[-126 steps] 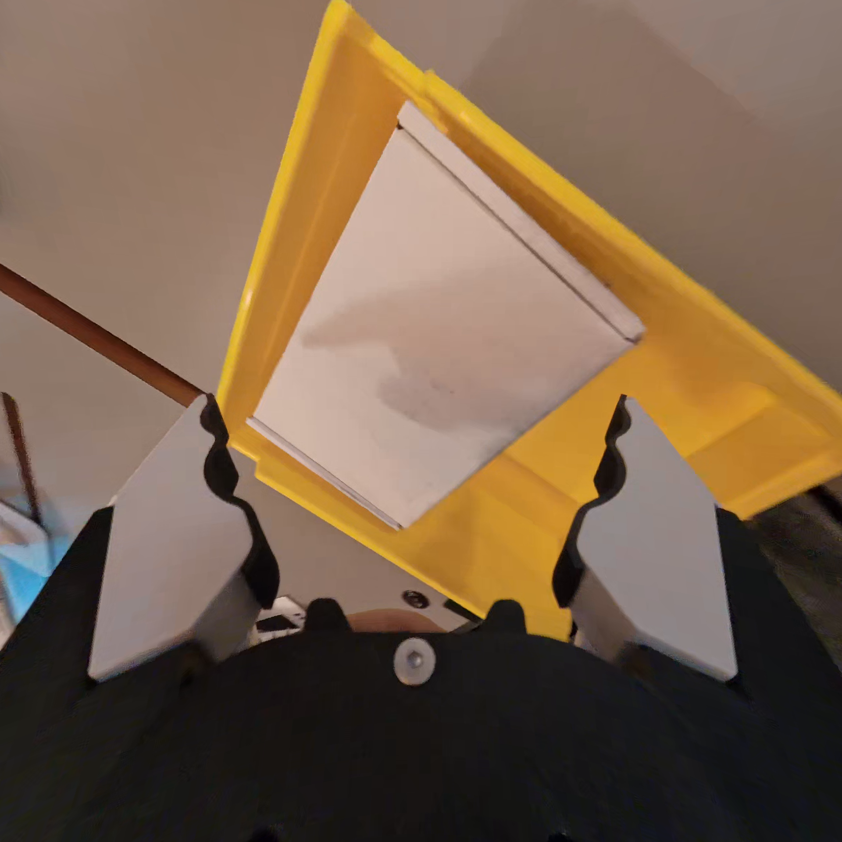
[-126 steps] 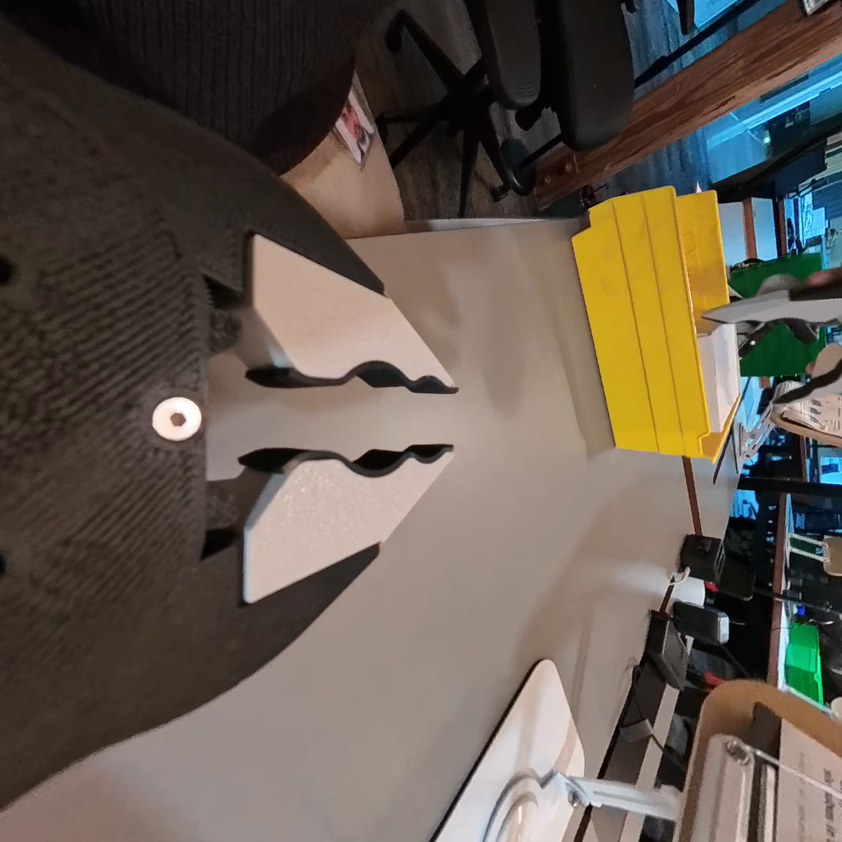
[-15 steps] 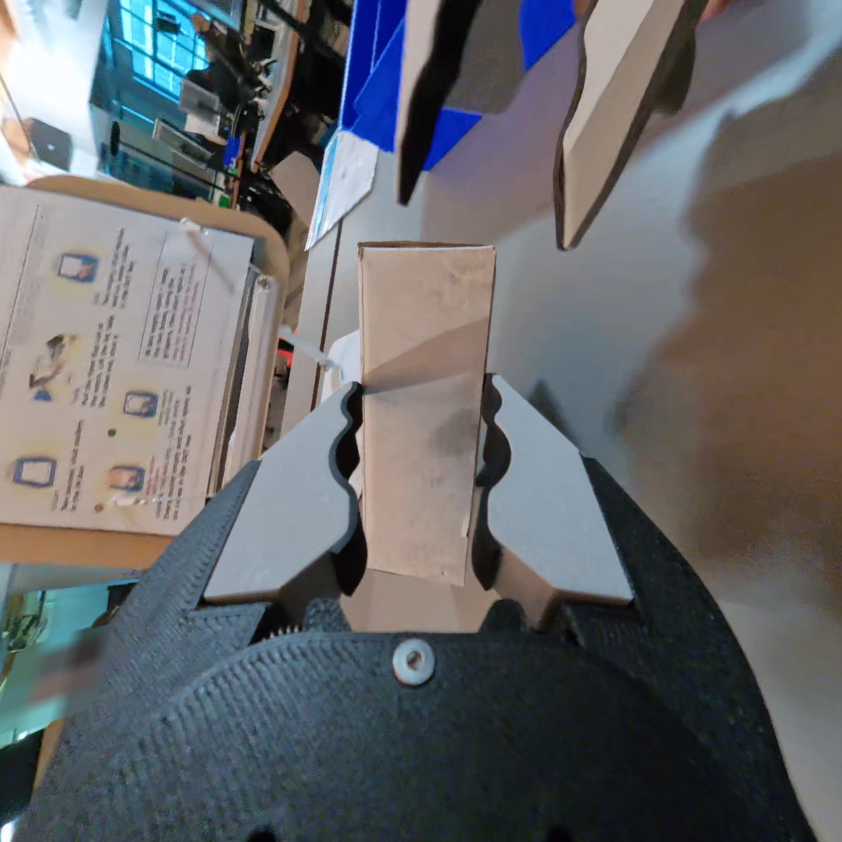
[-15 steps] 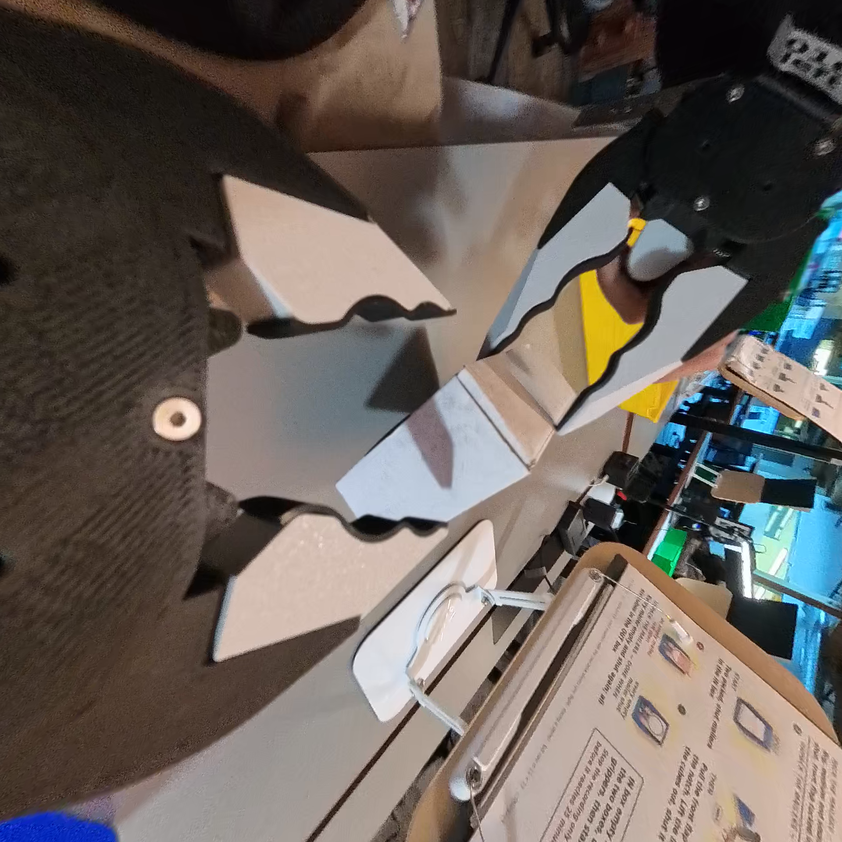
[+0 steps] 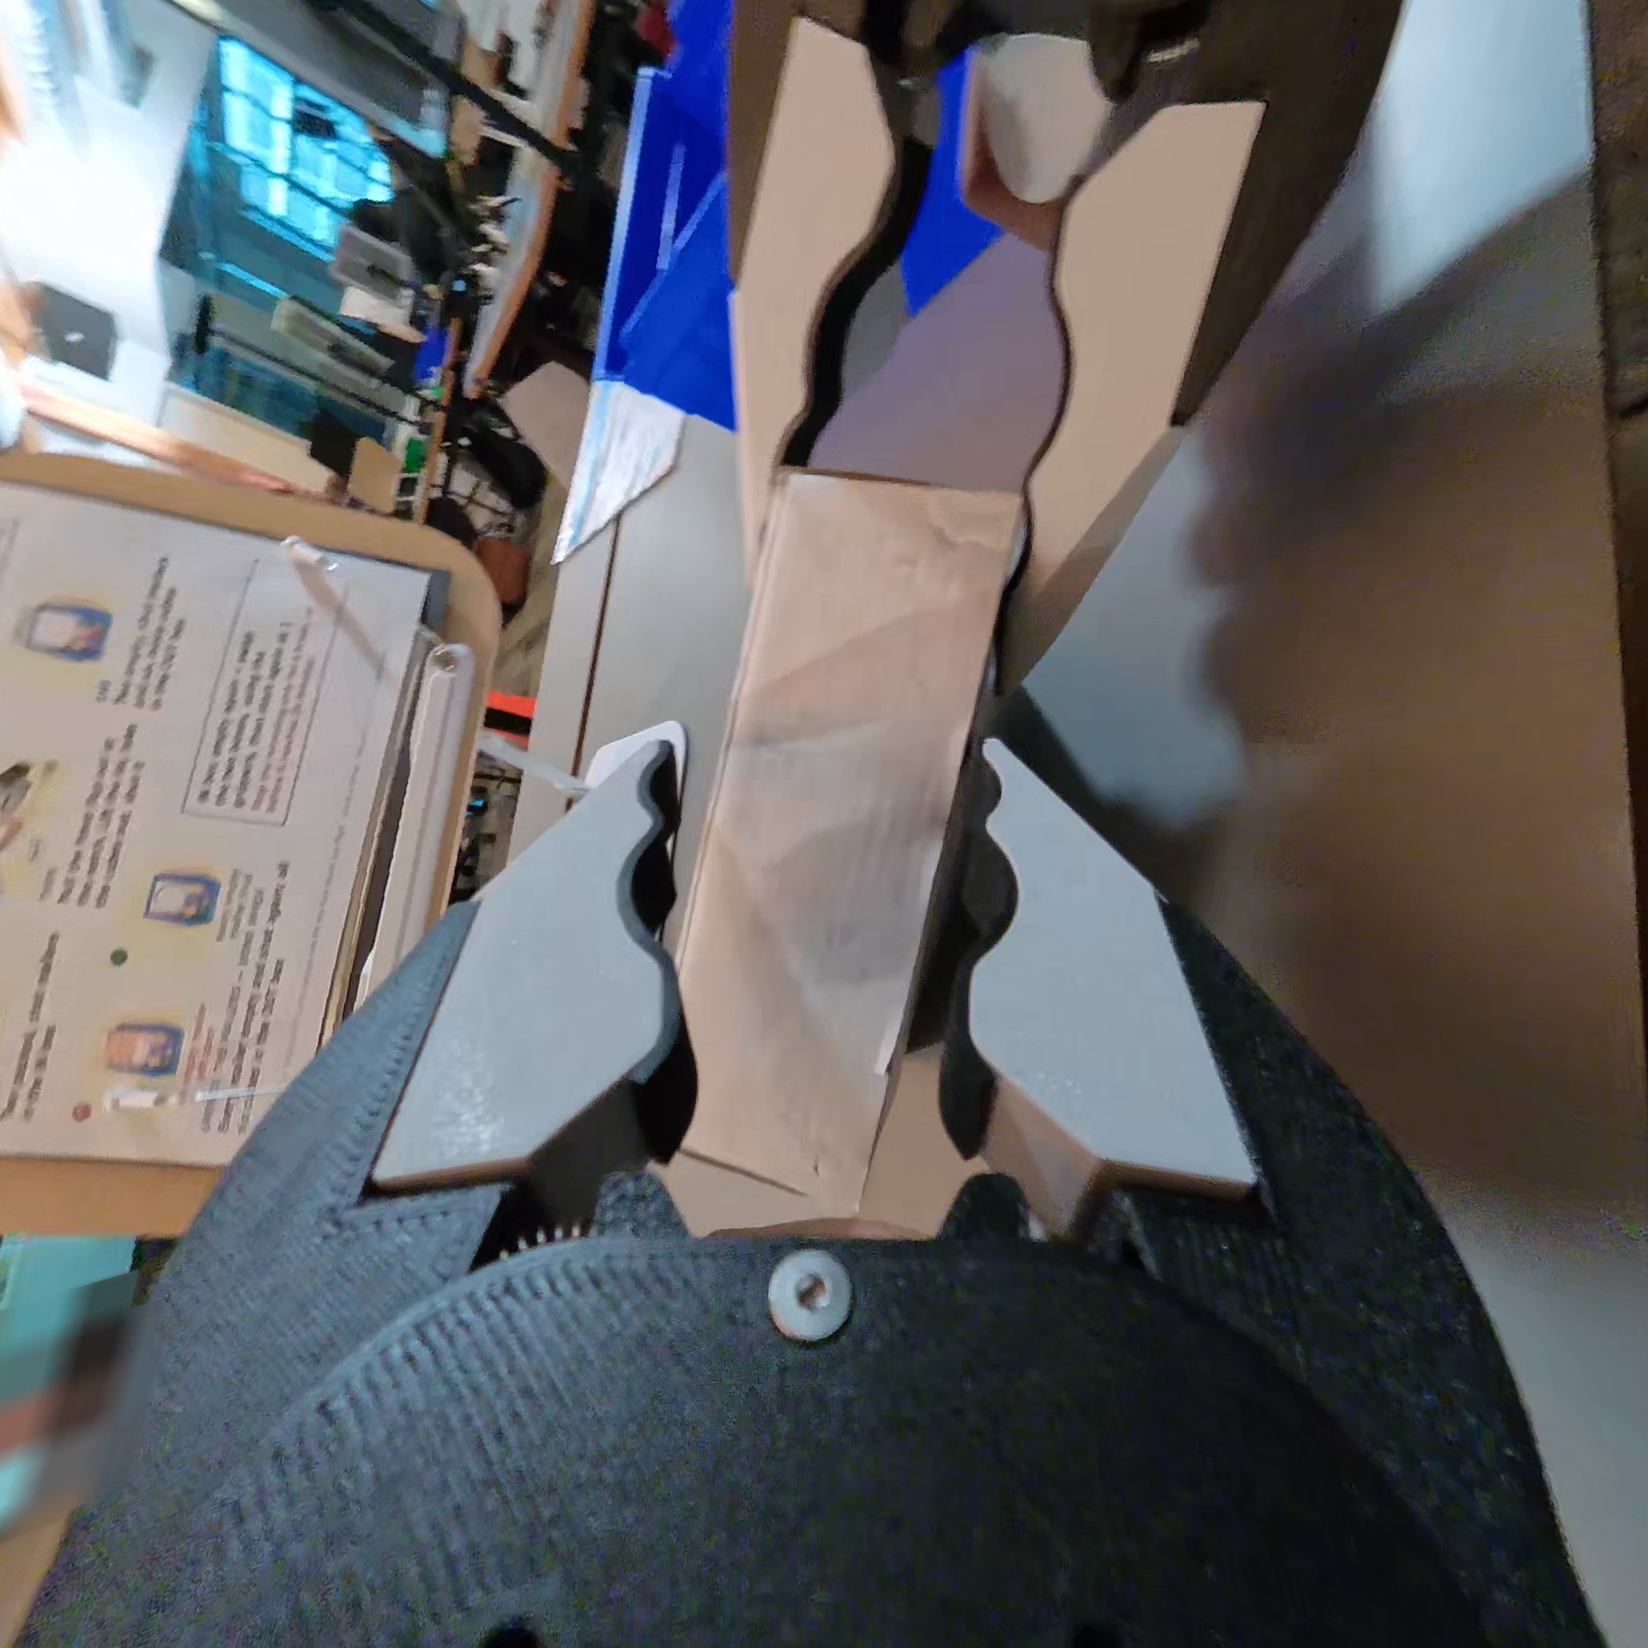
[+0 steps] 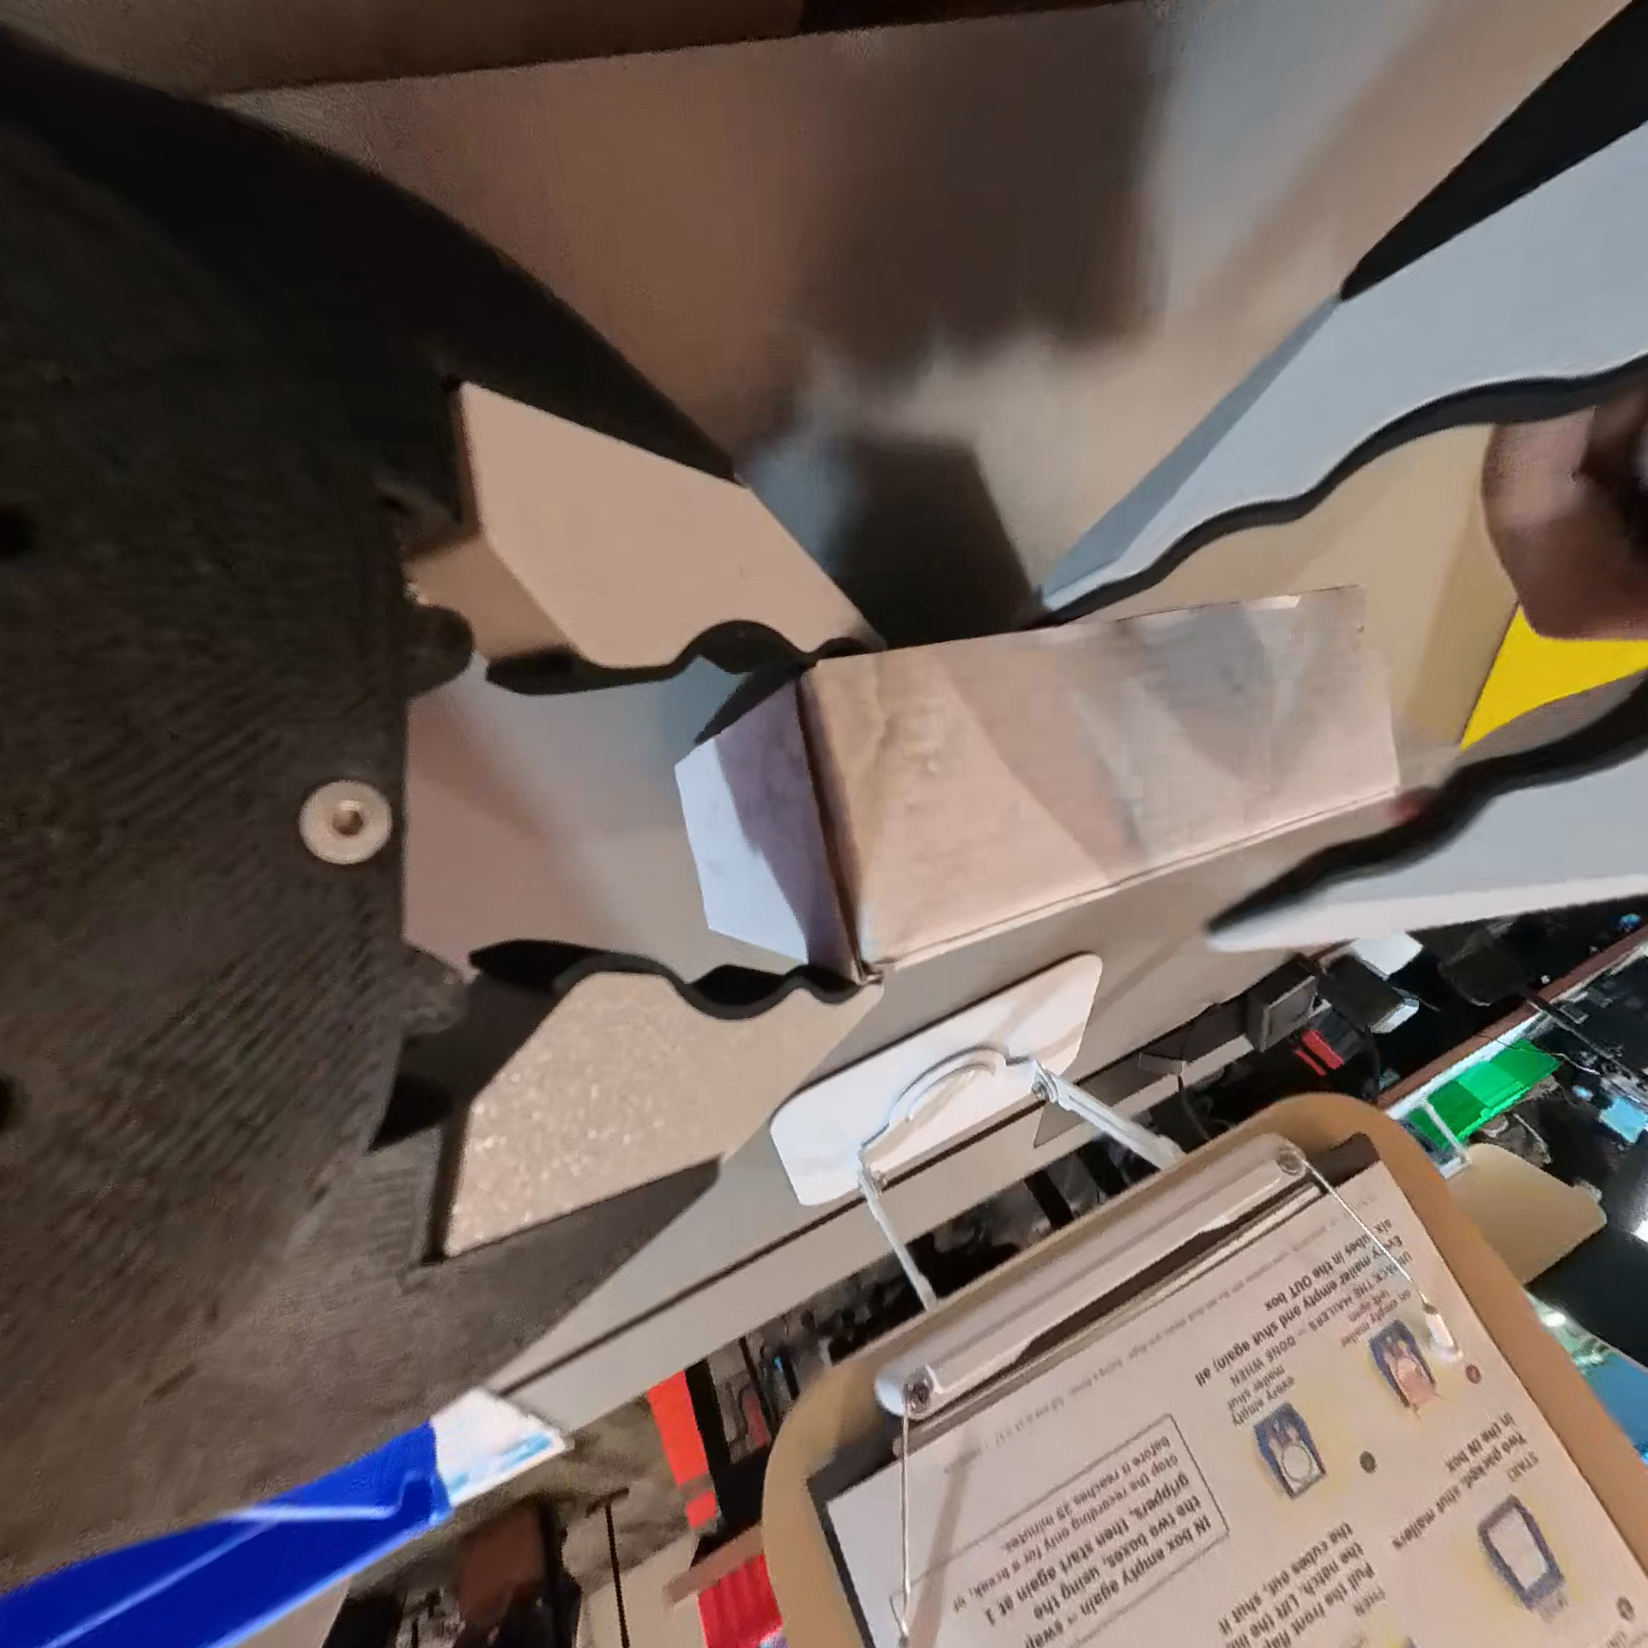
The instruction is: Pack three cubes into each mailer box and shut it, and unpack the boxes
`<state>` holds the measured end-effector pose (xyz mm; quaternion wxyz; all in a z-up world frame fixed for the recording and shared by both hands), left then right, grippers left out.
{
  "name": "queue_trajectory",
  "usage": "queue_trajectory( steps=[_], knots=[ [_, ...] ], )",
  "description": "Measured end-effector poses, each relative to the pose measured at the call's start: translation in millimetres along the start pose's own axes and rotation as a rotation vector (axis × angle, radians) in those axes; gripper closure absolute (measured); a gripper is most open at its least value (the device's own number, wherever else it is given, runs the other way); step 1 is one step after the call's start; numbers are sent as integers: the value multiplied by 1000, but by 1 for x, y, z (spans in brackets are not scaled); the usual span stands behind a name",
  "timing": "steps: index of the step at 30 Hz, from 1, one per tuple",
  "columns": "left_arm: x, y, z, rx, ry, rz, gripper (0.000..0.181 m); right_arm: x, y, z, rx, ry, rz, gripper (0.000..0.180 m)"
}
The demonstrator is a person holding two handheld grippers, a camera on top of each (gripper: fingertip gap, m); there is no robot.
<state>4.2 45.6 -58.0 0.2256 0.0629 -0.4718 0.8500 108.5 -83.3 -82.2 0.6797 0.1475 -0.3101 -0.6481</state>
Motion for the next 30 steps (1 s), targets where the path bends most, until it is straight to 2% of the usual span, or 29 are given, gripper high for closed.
queue_trajectory(
  steps=[5,9,15,18,21,22,25,27,30],
  knots=[
    [17,-11,-25,257,4,79,79,9,8,-11,-65,27,44,114],
    [27,-10,-51,417,39,52,72,14,14,-17,-119,62,64,114],
    [6,3,-64,408,24,26,68,19,19,-20,-159,110,126,114],
    [-7,3,-66,465,41,18,69,20,19,-21,-197,134,154,114],
    [-9,2,-59,506,136,2,89,20,20,-22,-241,159,157,114],
    [-9,2,-59,511,140,8,90,21,20,-23,-264,162,153,114],
    [-7,3,-59,551,163,12,93,20,23,-29,-355,155,110,114],
    [-6,3,-61,608,177,34,97,19,27,-31,-372,144,60,107],
    [-4,-4,-63,681,182,89,101,22,34,-22,-383,206,-32,103]
  ],
)
Point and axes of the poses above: each gripper's, where its closed fingertips meet, x back along the fingers, z out of its top, y = z × x across the jaws, the point moved 10 cm from there along x, back along the fingers, and after that the axes turned 9 degrees about y, right-handed, at the moved point
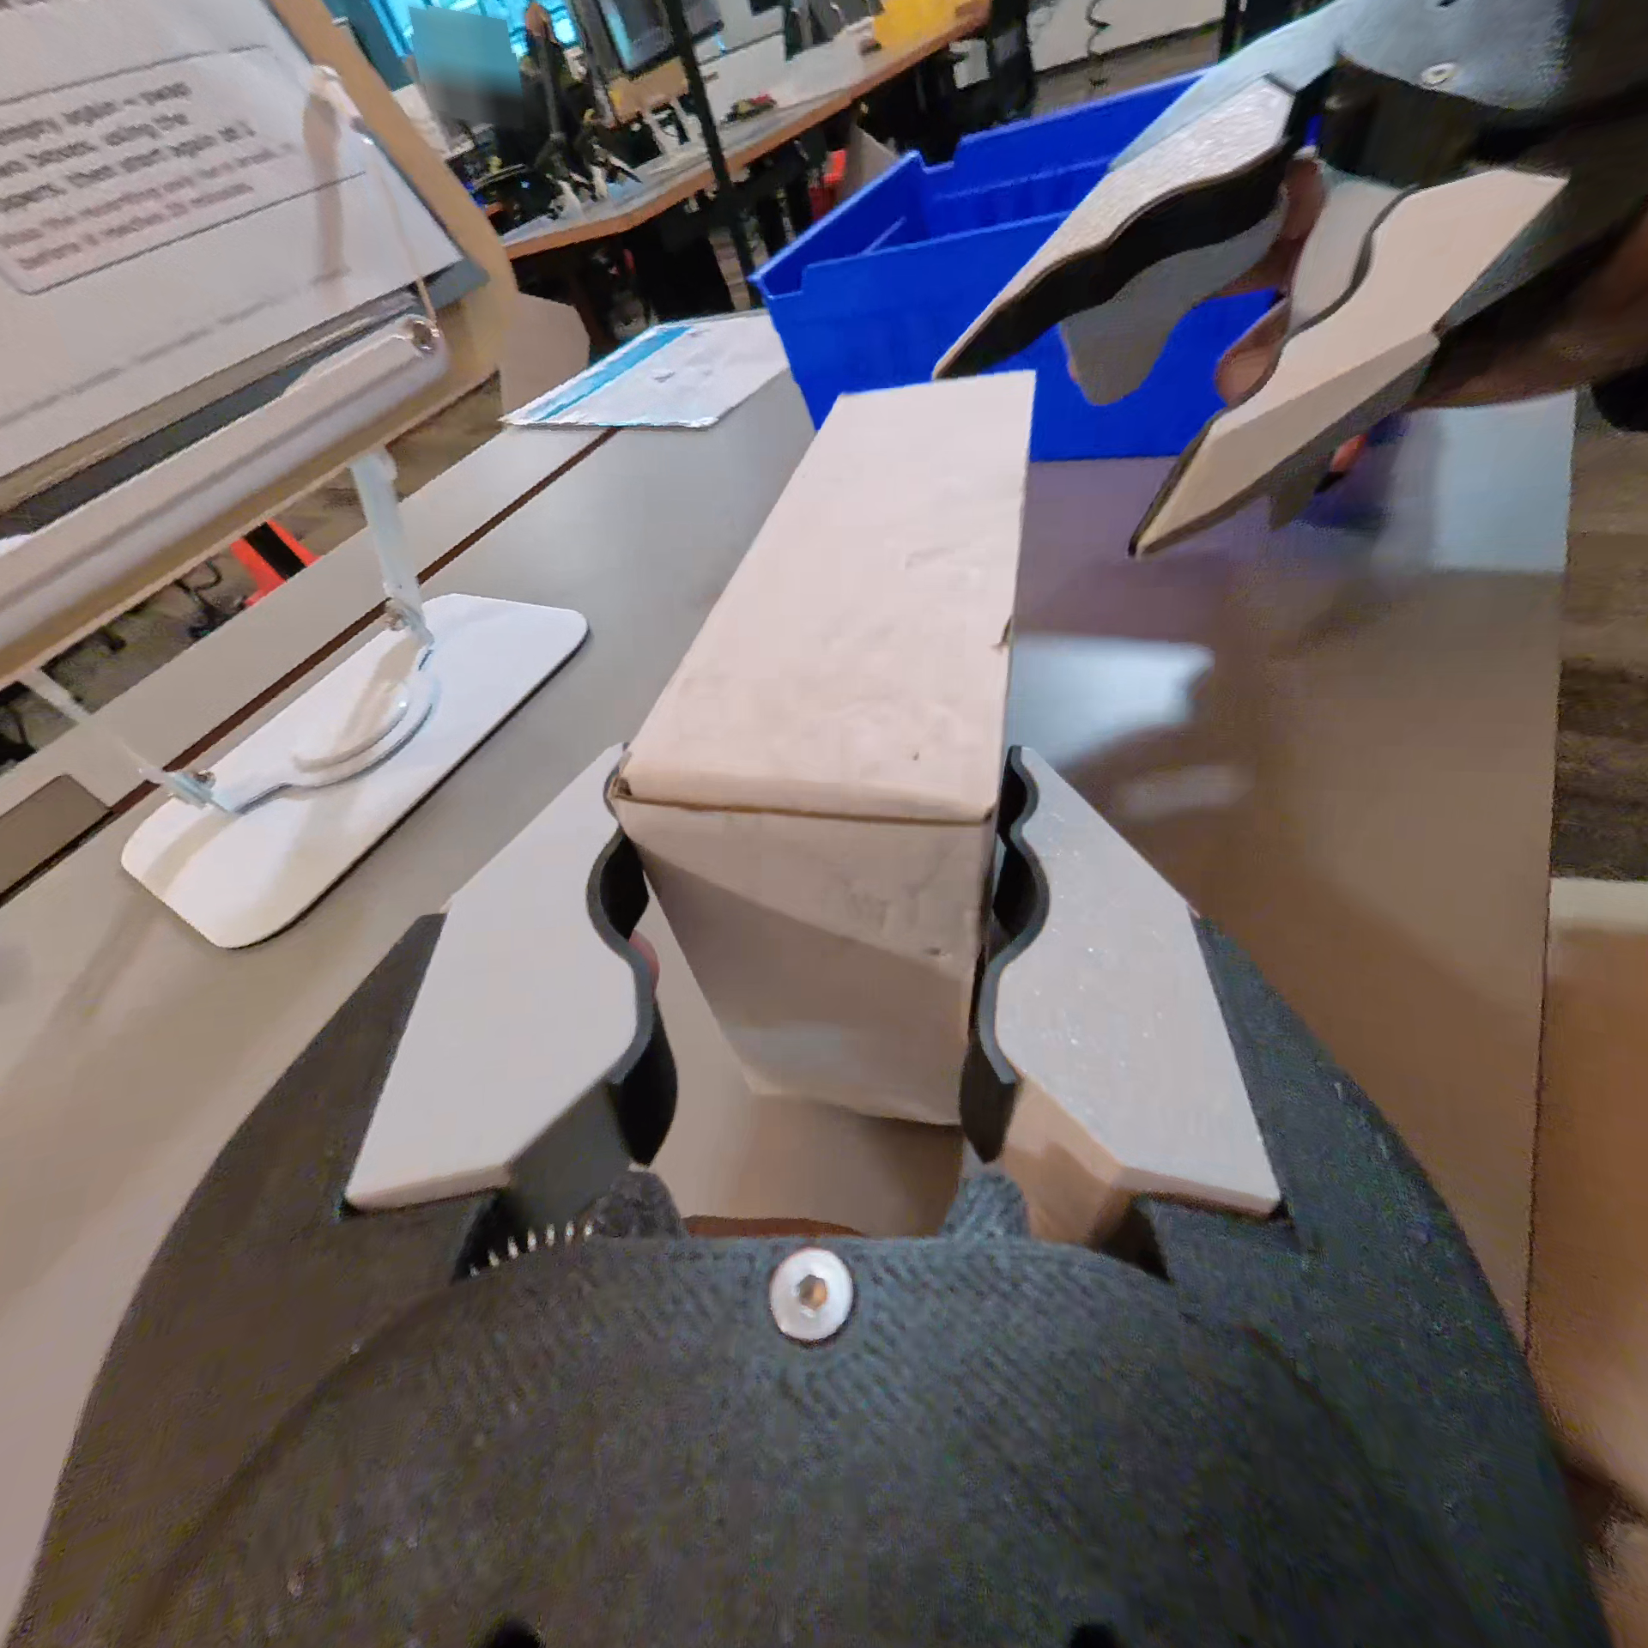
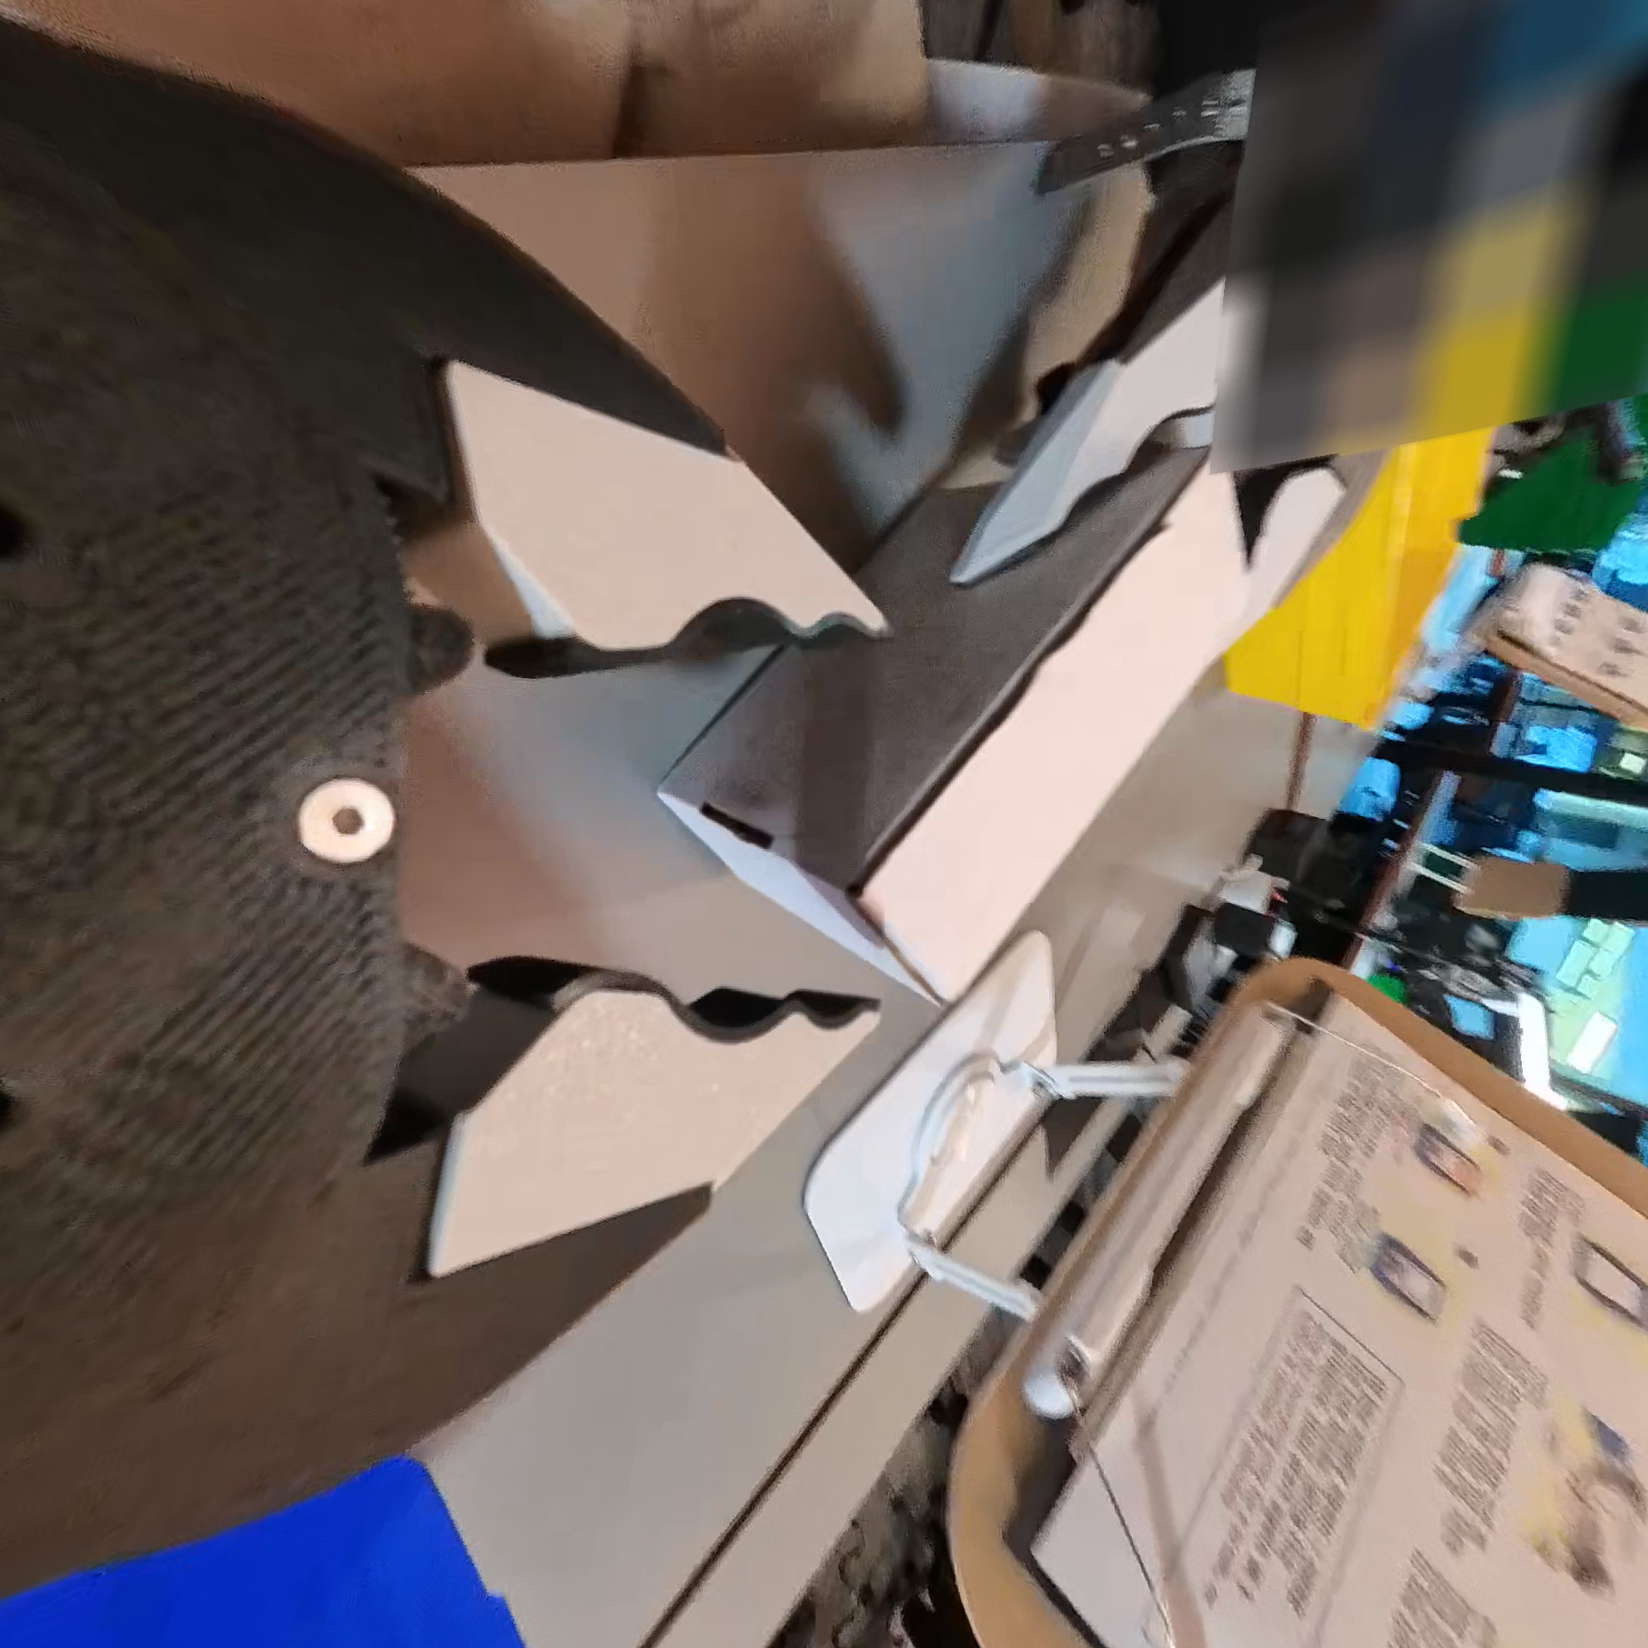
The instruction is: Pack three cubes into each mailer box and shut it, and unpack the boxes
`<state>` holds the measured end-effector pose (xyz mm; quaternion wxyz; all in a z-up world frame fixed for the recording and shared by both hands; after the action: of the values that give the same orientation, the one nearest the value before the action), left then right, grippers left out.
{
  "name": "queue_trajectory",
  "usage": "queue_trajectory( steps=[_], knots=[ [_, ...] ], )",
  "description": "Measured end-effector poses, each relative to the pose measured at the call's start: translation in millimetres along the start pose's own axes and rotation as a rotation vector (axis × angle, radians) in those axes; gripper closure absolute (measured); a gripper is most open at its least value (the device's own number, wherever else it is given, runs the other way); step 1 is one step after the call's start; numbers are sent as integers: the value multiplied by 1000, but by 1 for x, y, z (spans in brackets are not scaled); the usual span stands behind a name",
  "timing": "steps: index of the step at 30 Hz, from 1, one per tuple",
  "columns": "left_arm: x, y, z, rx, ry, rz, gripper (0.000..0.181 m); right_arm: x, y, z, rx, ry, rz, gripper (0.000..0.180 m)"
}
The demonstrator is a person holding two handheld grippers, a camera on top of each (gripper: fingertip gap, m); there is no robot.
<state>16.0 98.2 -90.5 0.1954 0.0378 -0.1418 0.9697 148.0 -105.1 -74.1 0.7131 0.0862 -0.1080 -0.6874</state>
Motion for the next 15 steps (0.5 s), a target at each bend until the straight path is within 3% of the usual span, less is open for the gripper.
queue_trajectory(
  steps=[6,15],
  knots=[
    [1,2,7,-20,7,43,103,-3,-19,24,195,115,-92,115],
    [0,20,17,-69,-16,104,104,-19,-54,34,532,32,-130,125]
  ],
)
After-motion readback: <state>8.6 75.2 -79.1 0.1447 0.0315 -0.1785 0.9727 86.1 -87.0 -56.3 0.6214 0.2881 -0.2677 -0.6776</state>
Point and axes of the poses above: each gripper's, where its closed fingertips meet, x back along the fingers, z out of its top, y = z × x across the jaws, the point moved 10 cm from there along x, back along the fingers, and after that the axes turned 9 degrees about y, right-handed, at the moved point
